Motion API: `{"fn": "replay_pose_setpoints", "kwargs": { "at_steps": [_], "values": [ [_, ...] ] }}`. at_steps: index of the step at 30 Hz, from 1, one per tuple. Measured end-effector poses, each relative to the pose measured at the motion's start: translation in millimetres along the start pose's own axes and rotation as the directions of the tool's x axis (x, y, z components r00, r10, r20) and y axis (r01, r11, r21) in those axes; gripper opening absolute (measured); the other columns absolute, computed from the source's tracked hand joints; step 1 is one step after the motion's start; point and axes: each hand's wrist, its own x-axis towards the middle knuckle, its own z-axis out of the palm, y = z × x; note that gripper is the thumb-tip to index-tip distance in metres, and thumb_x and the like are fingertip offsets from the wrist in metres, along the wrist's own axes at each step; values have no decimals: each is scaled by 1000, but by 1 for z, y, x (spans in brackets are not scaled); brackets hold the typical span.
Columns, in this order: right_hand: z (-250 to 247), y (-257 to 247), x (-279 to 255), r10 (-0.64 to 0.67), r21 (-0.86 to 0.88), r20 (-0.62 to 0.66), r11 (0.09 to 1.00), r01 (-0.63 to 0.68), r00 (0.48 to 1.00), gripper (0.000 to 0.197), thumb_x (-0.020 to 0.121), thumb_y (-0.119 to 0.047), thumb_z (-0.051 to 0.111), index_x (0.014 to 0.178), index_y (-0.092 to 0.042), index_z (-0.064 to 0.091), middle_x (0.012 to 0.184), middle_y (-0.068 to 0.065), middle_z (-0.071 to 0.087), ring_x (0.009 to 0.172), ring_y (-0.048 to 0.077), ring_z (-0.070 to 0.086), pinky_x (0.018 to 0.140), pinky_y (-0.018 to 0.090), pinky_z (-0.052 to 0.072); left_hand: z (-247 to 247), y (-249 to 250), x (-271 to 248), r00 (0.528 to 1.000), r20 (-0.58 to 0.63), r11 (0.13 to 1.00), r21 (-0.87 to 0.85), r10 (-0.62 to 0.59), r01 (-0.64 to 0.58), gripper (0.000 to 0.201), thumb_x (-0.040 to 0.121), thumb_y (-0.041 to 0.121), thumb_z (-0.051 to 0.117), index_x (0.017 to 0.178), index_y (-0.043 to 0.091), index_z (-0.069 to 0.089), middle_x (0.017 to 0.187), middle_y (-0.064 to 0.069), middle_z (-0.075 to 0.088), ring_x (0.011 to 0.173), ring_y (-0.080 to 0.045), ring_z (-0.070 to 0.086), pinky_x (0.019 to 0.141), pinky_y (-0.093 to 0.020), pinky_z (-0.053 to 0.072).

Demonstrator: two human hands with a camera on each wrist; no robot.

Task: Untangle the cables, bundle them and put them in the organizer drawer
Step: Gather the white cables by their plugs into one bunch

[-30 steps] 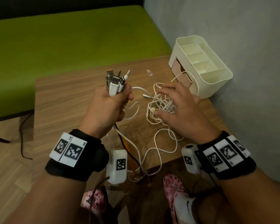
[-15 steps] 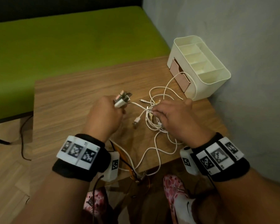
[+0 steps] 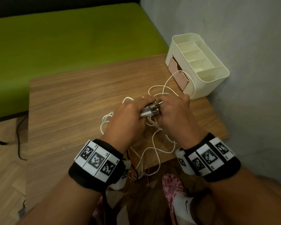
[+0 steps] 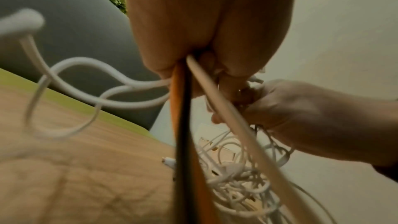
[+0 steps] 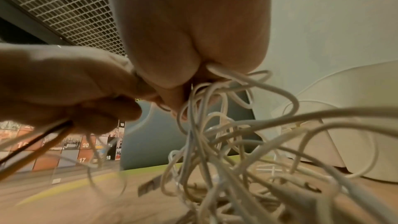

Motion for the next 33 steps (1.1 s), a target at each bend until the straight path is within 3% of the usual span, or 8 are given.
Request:
{"fn": "replay_pose_setpoints", "kwargs": {
  "at_steps": [5,7,10,13,19,24,27,33],
  "values": [
    [-6,-4,-3,-76,125,-211,987,104,975,23,90,-28,45,85,-18,66,83,-5,61,77,16,55,74,37,28,-10,-7,6,991,5,987,94,-133,132,24,87,7,55,72,25,54,66,8,58,68,-18,58,56,-30,33],
    [-9,-2,-2,-67,133,-211,986,96,975,24,95,-34,45,92,-22,66,85,-9,59,78,13,52,74,36,24,-17,-7,7,990,-12,985,-107,-138,136,27,89,7,57,66,22,58,59,8,55,53,-10,52,48,-25,32],
    [-10,12,0,53,81,-34,995,-50,998,30,99,-50,40,97,-30,62,94,-16,51,87,8,47,83,38,22,-35,-2,8,962,-92,700,-704,-255,119,19,87,19,59,70,22,67,65,0,57,47,-7,40,42,-21,28],
    [-10,24,4,192,11,150,981,-196,970,36,97,-56,39,120,-35,57,121,-15,50,111,9,47,90,39,18,-48,-8,6,937,-130,511,-858,-323,57,10,91,18,56,81,19,56,70,6,62,51,-4,39,39,-18,26],
    [-17,17,1,118,419,-57,904,-84,991,13,93,-22,64,104,-21,70,102,-9,65,95,8,58,87,37,40,-41,-27,8,924,-49,701,-667,-379,253,27,100,19,53,76,15,66,58,1,51,42,-9,31,41,-21,25],
    [-36,13,0,167,729,4,674,-118,986,13,96,-22,62,104,-26,72,83,-8,73,79,4,67,72,23,53,-33,-36,9,915,-2,911,-98,-403,401,20,92,15,60,77,15,74,71,0,70,53,-2,58,52,-22,41],
    [-26,15,-1,128,721,8,687,-94,992,15,96,-21,61,105,-23,73,81,-13,69,78,0,65,70,15,51,-23,-35,8,915,-1,905,143,-404,400,16,91,24,62,77,18,67,72,-4,66,72,-27,63,59,-32,38],
    [-7,11,0,-31,511,-132,855,95,991,15,92,-20,63,102,-15,72,86,-25,55,79,-5,52,76,31,46,-5,-13,10,986,-14,983,-82,-168,166,32,93,15,62,65,29,58,60,15,62,59,0,57,52,-21,38]
  ]
}}
